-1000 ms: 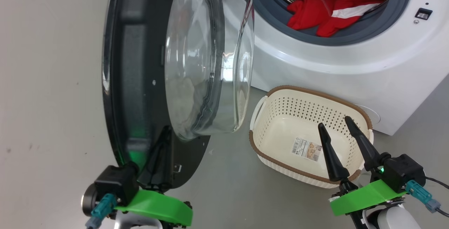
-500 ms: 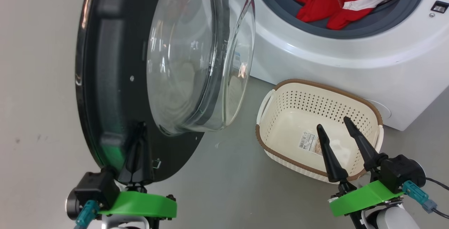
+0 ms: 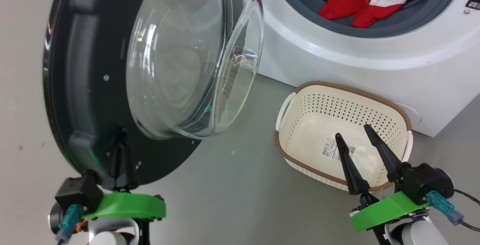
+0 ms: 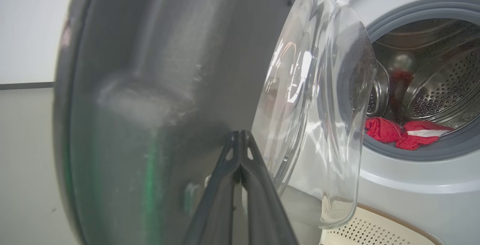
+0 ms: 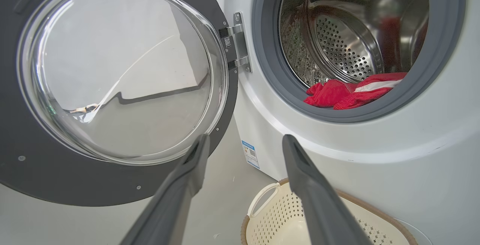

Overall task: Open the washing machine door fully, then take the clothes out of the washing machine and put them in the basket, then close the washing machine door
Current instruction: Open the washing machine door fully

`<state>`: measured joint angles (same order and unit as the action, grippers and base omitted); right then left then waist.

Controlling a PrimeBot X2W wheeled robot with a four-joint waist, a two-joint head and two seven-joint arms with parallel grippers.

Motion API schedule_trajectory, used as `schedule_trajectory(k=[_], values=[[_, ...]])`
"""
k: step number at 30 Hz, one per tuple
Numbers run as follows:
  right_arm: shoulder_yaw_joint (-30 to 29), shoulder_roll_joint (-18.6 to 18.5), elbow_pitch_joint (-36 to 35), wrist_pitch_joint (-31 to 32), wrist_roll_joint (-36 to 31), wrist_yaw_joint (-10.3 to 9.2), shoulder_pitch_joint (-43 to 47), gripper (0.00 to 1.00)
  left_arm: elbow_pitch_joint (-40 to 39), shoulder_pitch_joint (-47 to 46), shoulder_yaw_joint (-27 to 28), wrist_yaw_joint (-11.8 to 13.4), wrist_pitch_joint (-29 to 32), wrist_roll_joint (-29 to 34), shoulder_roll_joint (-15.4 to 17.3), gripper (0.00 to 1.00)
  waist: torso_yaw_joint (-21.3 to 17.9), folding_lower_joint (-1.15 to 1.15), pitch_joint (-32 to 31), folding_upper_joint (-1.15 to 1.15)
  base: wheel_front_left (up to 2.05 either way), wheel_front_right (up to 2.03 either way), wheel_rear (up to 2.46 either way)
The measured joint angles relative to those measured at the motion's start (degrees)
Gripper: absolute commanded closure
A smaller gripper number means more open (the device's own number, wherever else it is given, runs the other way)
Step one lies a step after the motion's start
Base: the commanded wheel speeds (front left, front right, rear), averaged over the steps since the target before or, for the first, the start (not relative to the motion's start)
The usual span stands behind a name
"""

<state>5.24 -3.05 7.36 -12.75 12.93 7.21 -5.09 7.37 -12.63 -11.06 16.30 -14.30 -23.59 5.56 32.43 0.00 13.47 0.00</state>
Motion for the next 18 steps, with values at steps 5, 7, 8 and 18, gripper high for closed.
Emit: schedule_trajectory(k=[5, 7, 8, 18], values=[[0.1, 0.0, -0.5, 0.7, -0.4, 0.00, 0.0, 0.00, 2.3, -1.5, 2.5, -0.2, 0.0, -0.4, -0.2, 1.00, 0.0, 0.00, 0.3, 0.00, 0.00, 0.00, 0.00], [0.2, 0.0, -0.6, 0.7, -0.4, 0.00, 0.0, 0.00, 2.6, -1.8, 4.1, -0.3, 0.0, -0.5, -0.7, 1.00, 0.0, 0.00, 0.3, 0.00, 0.00, 0.00, 0.00], [0.2, 0.0, -0.7, 0.7, -0.5, 0.00, 0.0, 0.00, 2.8, -1.9, 5.0, -0.4, 0.0, -0.5, -0.9, 1.00, 0.0, 0.00, 0.3, 0.00, 0.00, 0.00, 0.00], [0.8, 0.0, -1.4, 1.7, -1.0, 0.00, 0.0, 0.00, 6.7, -5.1, 11.7, -4.3, 0.0, 1.1, -3.1, 1.00, -0.1, 0.00, 0.8, 0.00, 0.00, 0.00, 0.00]])
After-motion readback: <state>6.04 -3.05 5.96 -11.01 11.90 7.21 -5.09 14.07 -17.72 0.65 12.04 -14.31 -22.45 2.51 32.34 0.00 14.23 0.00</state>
